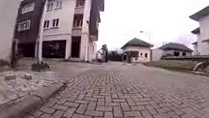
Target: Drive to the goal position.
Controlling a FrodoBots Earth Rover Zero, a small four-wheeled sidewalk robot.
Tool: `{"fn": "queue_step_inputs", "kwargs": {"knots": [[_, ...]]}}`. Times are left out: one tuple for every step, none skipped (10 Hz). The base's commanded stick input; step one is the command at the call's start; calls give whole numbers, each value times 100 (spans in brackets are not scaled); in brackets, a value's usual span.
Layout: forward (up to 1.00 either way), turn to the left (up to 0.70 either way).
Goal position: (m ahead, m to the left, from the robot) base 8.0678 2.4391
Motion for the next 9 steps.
{"fn": "queue_step_inputs", "kwargs": {"knots": [[70,0],[70,0],[70,0],[70,0],[70,0],[70,0],[70,0],[70,0],[70,0]]}}
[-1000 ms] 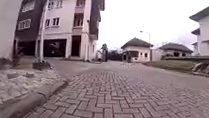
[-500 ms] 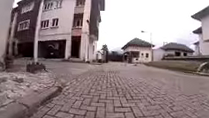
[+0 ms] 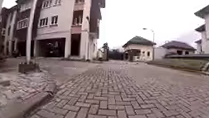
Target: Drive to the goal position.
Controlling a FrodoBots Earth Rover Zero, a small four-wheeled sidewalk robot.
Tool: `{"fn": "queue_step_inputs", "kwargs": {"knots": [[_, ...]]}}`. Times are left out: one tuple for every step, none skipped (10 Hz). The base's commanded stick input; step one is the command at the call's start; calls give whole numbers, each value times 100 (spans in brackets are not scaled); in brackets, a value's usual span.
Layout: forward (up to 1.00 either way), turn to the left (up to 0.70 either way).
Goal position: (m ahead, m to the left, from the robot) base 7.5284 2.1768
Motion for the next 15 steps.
{"fn": "queue_step_inputs", "kwargs": {"knots": [[70,0],[70,0],[70,0],[70,0],[70,0],[70,0],[70,0],[70,0],[70,0],[70,0],[70,0],[70,0],[70,0],[70,2],[70,7]]}}
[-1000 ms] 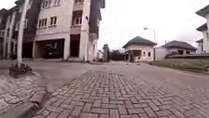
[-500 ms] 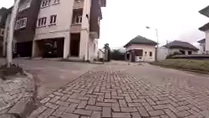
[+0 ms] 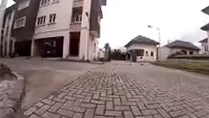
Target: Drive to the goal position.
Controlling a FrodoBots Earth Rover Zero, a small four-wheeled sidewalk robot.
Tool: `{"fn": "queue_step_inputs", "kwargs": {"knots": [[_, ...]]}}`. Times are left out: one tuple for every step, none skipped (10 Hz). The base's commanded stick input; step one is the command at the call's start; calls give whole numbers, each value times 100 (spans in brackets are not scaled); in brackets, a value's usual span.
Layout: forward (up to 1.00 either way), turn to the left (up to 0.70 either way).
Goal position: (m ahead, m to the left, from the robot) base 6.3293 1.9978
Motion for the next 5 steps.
{"fn": "queue_step_inputs", "kwargs": {"knots": [[70,13],[70,18],[70,35],[70,0],[70,0]]}}
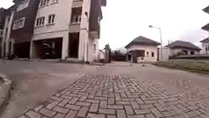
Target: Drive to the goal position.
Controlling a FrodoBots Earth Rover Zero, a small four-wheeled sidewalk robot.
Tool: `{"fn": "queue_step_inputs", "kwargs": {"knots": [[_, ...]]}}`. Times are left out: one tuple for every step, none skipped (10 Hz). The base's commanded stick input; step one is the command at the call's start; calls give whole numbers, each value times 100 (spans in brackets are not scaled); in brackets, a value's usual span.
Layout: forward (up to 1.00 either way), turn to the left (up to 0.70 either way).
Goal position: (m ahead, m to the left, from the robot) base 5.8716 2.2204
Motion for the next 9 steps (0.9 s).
{"fn": "queue_step_inputs", "kwargs": {"knots": [[70,0],[70,0],[70,0],[70,0],[70,0],[70,0],[70,35],[70,35],[70,35]]}}
